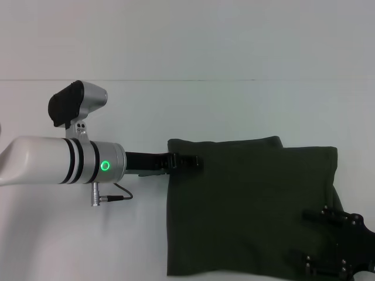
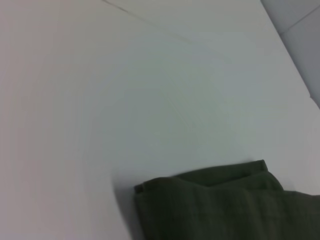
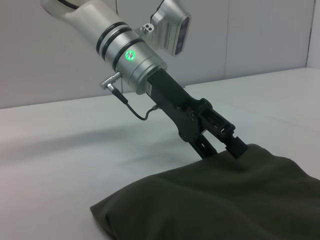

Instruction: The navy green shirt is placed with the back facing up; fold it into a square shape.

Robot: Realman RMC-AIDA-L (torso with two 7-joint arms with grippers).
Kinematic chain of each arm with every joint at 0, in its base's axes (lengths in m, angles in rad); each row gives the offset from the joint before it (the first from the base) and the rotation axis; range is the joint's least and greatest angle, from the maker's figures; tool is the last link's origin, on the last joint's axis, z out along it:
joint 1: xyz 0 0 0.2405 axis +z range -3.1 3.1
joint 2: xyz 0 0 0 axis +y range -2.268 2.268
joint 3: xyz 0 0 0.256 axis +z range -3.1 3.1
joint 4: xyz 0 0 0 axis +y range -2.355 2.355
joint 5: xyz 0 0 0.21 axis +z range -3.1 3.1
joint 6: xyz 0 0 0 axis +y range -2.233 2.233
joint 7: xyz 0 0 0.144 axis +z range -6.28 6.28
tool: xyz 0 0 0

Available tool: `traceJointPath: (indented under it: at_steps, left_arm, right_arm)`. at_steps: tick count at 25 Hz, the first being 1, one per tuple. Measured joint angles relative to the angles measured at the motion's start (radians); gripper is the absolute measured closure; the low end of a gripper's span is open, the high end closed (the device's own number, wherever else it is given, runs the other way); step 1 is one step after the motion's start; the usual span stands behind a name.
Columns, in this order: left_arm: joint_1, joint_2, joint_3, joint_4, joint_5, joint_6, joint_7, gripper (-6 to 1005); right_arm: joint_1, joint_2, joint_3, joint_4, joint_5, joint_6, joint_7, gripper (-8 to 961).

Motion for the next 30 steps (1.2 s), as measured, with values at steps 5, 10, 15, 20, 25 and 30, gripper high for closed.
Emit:
traceJointPath:
  at_steps: [5,10,15,20,25,30]
  left_arm:
    - [0.006,-0.003,0.002,0.001,-0.004,-0.024,0.014,177]
    - [0.007,-0.001,0.006,-0.002,-0.001,-0.028,0.039,271]
    - [0.009,-0.002,0.007,-0.003,-0.001,-0.030,0.056,455]
    - [0.012,-0.001,0.006,-0.003,-0.006,-0.035,0.070,674]
    - [0.012,0.003,0.008,-0.003,-0.004,-0.034,0.084,856]
    - [0.011,0.022,0.008,-0.004,0.000,-0.025,0.101,943]
  right_arm:
    - [-0.001,0.000,0.002,0.000,0.001,0.000,0.003,89]
    - [0.001,0.000,0.002,0.000,0.002,-0.001,0.005,89]
    - [0.003,0.000,0.002,0.000,0.004,-0.004,0.005,88]
    - [0.003,0.000,0.003,0.000,0.005,-0.008,0.006,88]
    - [0.004,0.000,0.005,0.000,0.006,-0.008,0.006,88]
    - [0.007,0.002,0.007,0.000,0.008,-0.008,0.006,89]
